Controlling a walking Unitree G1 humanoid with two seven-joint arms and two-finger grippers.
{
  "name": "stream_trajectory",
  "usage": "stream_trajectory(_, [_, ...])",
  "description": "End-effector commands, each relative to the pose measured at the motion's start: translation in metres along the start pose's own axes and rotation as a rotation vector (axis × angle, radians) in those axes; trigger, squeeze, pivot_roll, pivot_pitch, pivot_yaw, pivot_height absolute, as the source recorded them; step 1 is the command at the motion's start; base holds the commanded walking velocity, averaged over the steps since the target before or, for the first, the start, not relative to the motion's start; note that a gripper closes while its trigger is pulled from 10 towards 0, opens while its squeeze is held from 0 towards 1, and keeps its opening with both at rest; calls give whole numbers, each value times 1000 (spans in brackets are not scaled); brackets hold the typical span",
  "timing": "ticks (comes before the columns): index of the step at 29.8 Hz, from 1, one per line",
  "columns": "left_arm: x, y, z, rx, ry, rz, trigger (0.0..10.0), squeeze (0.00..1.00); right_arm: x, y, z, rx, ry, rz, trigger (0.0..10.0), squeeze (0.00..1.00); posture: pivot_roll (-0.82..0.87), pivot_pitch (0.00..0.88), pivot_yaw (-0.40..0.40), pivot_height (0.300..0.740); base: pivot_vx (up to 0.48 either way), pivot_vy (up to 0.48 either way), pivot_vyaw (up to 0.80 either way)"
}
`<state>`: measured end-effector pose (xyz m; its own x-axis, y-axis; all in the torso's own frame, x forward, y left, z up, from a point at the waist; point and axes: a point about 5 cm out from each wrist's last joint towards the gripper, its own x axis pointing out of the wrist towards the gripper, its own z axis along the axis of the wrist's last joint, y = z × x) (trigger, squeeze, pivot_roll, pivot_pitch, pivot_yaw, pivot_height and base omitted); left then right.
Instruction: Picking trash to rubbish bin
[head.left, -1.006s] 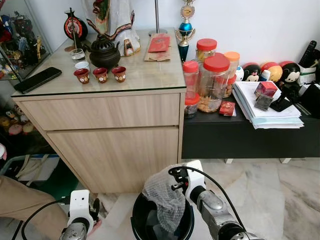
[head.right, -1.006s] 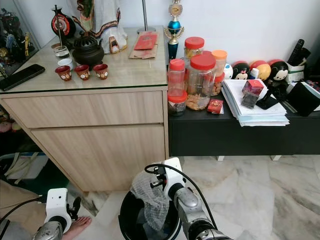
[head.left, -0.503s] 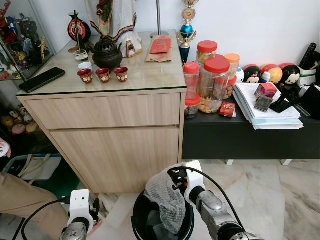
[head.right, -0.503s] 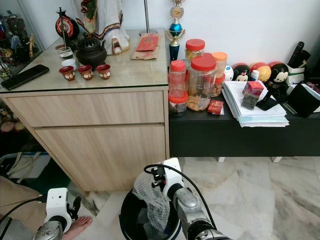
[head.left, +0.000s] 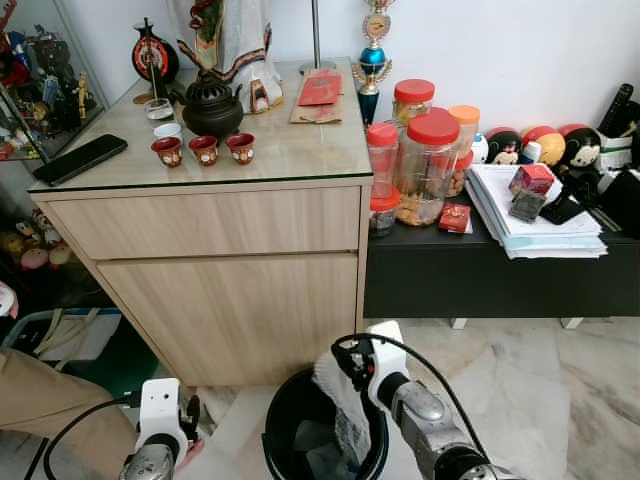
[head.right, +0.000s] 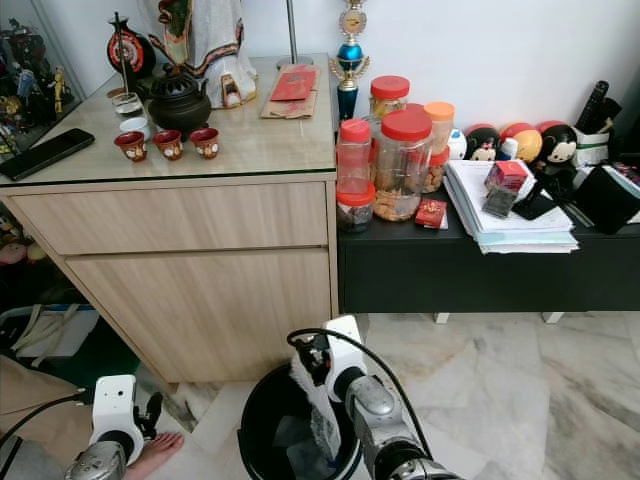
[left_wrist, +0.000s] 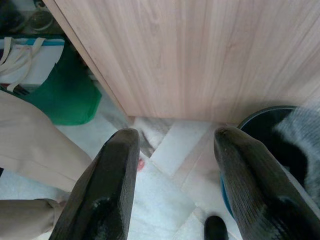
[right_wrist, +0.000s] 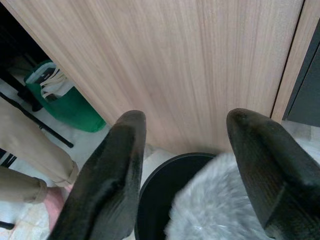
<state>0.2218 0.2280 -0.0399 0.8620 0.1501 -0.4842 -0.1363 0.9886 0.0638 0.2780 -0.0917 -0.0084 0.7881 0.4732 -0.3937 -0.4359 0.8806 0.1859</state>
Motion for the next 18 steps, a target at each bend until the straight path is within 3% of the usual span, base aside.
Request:
stream_trajectory(1, [1,1,-1,-6,20,4,10000,0,2,4,2,8,-3,10,10000,1000,92,0,69,740,0,0,0])
stream_trajectory(18, [1,0,-2,-11,23,4,10000,0,2,5,0,23,1,31,10000,1000,96,0,66,740,0,0,0])
